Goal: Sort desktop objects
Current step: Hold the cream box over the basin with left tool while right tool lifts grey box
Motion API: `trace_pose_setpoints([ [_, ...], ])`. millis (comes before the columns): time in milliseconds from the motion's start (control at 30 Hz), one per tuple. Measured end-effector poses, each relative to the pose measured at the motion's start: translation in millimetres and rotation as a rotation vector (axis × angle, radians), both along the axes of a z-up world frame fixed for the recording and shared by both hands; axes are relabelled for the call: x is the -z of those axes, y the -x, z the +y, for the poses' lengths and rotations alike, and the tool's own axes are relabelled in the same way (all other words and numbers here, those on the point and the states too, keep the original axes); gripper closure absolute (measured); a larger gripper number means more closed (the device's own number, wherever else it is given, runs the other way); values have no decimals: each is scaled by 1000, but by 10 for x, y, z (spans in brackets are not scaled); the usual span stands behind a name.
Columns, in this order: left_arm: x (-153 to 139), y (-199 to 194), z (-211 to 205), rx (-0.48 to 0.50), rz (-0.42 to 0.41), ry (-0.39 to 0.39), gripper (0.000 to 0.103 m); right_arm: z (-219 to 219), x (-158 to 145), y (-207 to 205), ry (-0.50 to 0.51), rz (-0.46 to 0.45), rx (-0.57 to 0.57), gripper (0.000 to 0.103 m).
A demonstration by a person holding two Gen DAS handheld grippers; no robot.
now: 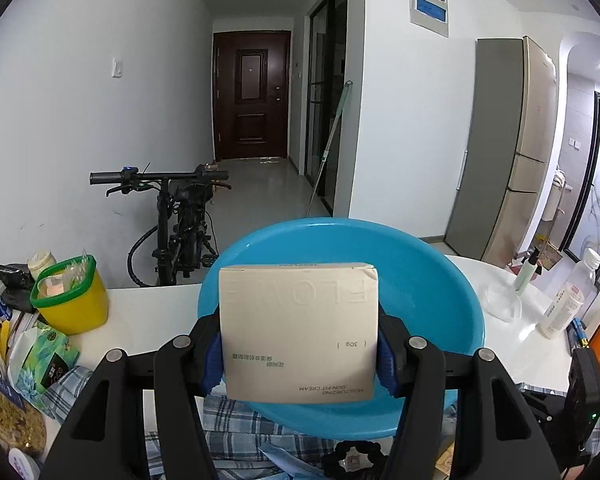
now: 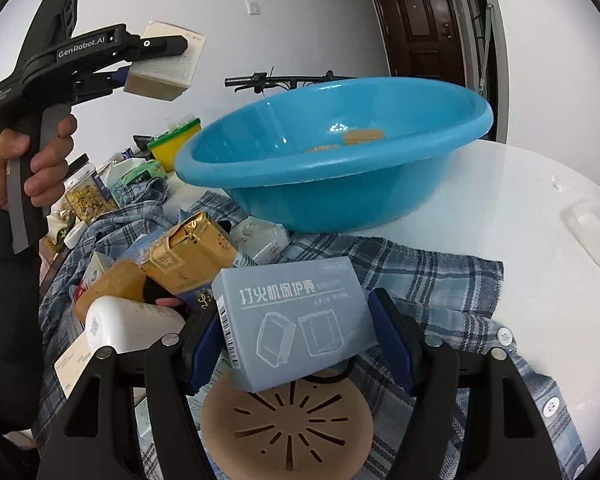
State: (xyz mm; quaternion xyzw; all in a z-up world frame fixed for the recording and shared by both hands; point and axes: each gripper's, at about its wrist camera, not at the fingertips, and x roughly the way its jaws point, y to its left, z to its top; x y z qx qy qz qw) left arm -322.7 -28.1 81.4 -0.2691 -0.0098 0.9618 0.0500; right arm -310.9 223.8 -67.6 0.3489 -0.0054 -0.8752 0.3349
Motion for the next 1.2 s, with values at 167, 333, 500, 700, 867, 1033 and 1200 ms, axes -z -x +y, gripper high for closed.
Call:
trace_pose_setpoints([
  [167,27,36,-19,-2,-16,-6,41,70,-55,-31,43,30,15,35],
  [333,44,52,-70,-16,-23,-10,41,36,-259,-113,26,125,40,38],
  [500,29,39,-121,-19,-23,-20,41,12,-585,-75,-51,152,58,59],
  [700,33,52,-114,-17,-26,-15,41,122,-420,-89,-147,82,49,59],
  [867,77,82,-85,-17,-42,-2,41,144,-168,80,-143,3,-4,41],
  [1033,89,87,-64,-16,-47,-3,41,299,82,375,-82,-119,5,37],
  [1200,127,114,-68,-22,-59,0,41,287,206,419,-75,-155,-17,32],
])
